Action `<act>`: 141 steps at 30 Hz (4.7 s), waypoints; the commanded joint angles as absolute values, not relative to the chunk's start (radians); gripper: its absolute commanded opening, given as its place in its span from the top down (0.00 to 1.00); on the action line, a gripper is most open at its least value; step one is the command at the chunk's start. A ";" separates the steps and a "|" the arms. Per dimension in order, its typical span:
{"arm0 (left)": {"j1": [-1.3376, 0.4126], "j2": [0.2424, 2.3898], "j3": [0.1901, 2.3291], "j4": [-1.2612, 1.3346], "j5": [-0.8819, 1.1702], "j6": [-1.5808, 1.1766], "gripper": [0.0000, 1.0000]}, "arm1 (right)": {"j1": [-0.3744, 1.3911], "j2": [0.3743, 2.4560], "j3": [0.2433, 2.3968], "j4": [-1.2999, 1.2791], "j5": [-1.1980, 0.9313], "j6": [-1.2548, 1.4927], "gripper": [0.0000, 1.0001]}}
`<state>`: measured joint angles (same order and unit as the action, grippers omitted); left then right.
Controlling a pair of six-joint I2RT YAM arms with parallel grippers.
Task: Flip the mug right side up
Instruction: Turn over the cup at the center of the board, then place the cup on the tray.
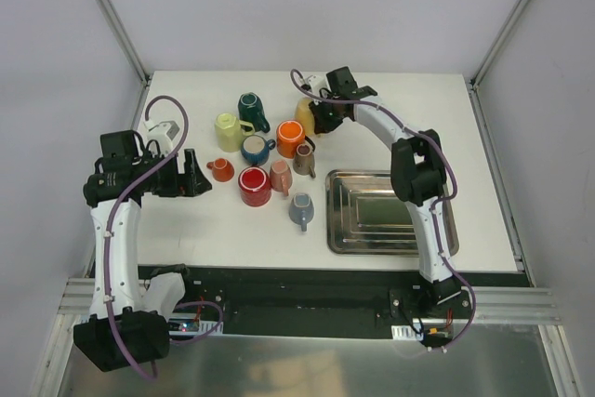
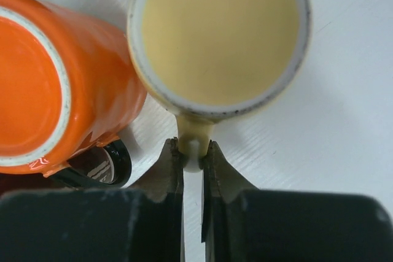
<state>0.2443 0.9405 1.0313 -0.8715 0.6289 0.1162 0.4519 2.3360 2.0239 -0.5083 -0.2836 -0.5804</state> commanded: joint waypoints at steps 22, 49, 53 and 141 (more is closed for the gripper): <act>-0.089 1.078 1.253 -0.571 0.600 0.512 0.20 | 0.268 1.780 1.832 -0.642 -0.727 -0.144 1.00; -0.676 1.132 1.011 0.202 0.301 0.716 0.31 | 0.245 1.532 1.342 -0.183 -1.493 0.719 1.00; -0.695 1.172 1.009 0.241 0.290 0.732 0.37 | 0.276 1.522 1.318 -0.147 -1.537 0.764 1.00; -0.933 2.278 2.238 -0.913 0.216 1.305 0.33 | -0.477 1.077 1.023 -0.632 -0.647 0.360 0.24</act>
<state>-0.9234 2.3192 2.2200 -0.9199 0.1818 1.3254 -0.4641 1.0737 1.0267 -0.6563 -0.6186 0.3401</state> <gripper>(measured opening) 0.661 0.762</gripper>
